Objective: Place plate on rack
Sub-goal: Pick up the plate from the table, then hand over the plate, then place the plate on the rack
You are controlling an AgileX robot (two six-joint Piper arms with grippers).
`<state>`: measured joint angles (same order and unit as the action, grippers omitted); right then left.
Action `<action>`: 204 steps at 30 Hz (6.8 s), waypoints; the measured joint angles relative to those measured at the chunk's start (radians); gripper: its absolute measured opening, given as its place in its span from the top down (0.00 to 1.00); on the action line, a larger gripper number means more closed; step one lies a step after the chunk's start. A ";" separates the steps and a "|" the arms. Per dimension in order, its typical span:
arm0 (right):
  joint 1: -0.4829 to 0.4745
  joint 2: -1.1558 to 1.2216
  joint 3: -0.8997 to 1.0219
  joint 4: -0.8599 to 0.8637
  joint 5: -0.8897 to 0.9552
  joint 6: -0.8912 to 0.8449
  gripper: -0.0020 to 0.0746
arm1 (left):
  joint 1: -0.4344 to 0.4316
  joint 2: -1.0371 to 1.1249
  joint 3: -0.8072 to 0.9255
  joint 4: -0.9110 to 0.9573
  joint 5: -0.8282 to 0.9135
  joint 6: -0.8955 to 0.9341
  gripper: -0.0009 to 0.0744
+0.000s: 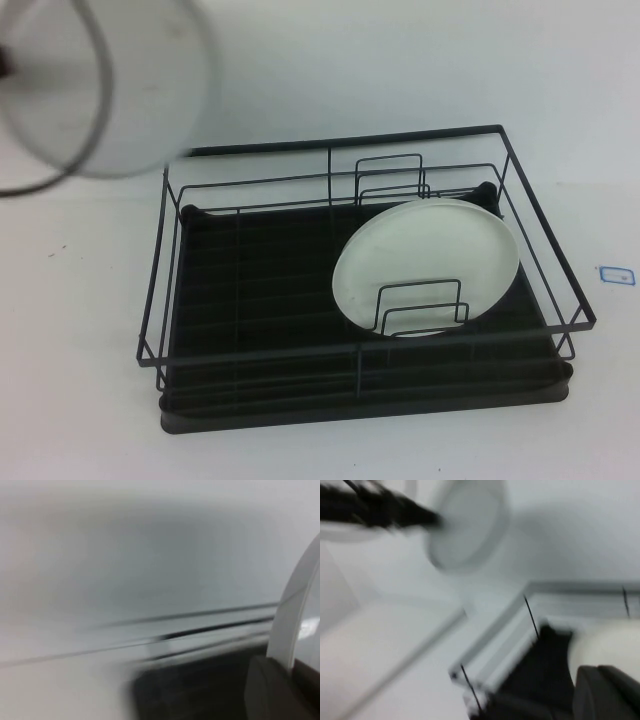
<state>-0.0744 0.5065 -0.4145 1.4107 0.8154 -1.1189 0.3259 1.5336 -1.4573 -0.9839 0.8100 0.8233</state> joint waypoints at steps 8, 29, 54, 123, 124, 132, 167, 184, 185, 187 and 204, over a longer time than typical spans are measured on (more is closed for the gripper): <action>0.000 0.015 0.000 0.261 -0.062 -0.270 0.73 | -0.393 -0.008 0.070 -0.068 -0.085 0.079 0.98; 0.000 0.351 -0.112 0.274 -0.022 -0.146 0.31 | -0.777 -0.008 0.070 -0.214 -0.253 0.213 0.98; -0.001 0.539 -0.517 -0.086 0.006 -0.454 0.76 | -0.753 -0.338 0.070 -0.196 0.015 0.534 0.43; 0.496 1.156 -1.101 -1.001 0.126 -0.289 0.76 | -0.755 -1.209 0.923 1.636 -0.337 -0.836 0.99; 0.496 1.156 -1.101 -0.999 0.126 -0.289 0.76 | -0.755 -1.209 0.923 1.641 -0.337 -0.836 0.99; 0.496 1.156 -1.101 -0.997 0.126 -0.295 0.76 | -0.755 -1.209 0.923 1.647 -0.320 -0.832 0.99; 0.496 1.272 -1.127 -1.062 0.114 -0.252 0.76 | -0.753 -1.207 0.923 1.648 -0.316 -0.839 0.99; 0.496 1.332 -1.128 -1.113 0.101 -0.056 0.55 | -0.753 -1.207 0.923 1.650 -0.316 -0.850 0.99; 0.496 1.334 -1.128 -1.113 0.103 -0.041 0.49 | -0.753 -1.207 0.923 1.650 -0.316 -0.852 0.99; 0.496 1.336 -1.128 -1.116 0.105 -0.022 0.40 | -0.753 -1.207 0.923 1.650 -0.316 -0.854 0.99; 0.496 1.237 -1.128 -1.123 0.114 0.041 0.34 | -0.753 -1.207 0.923 1.650 -0.316 -0.856 0.99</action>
<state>0.4216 1.7433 -1.5423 0.2878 0.9291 -1.0775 -0.4273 0.3263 -0.5341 0.6657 0.4936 -0.0327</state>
